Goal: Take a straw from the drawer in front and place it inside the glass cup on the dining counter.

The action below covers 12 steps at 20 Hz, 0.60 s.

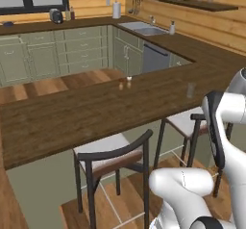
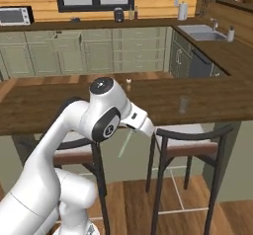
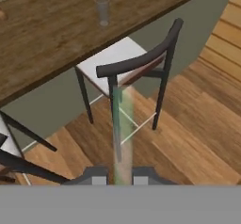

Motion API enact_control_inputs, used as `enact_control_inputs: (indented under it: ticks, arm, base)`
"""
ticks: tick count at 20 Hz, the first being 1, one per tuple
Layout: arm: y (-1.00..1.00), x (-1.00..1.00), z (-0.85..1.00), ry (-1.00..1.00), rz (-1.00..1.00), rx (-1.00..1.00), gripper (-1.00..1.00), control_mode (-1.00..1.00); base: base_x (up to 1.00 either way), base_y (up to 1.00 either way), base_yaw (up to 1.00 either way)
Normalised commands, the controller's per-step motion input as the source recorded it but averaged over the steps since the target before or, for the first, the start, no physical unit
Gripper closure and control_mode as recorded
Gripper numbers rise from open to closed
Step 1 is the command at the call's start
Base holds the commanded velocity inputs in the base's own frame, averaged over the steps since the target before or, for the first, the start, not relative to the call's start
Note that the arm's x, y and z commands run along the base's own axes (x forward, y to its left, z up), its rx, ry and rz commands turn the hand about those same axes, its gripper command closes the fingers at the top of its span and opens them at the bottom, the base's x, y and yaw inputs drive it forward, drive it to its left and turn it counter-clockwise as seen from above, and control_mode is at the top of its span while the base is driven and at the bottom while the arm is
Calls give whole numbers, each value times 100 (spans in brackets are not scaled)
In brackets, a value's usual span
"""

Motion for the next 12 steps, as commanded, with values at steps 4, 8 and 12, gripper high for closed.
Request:
enact_control_inputs:
  ticks: [4, 8, 12]
  arm:
    - [0, 0, 0, 0, 0, 0, 100, 100]
    - [0, 0, 0, 0, 0, 0, 100, 100]
    - [0, 0, 0, 0, 0, 0, 100, 100]
  base:
    - [1, -87, 0]
    - [13, -96, 4]
    - [16, -97, 7]
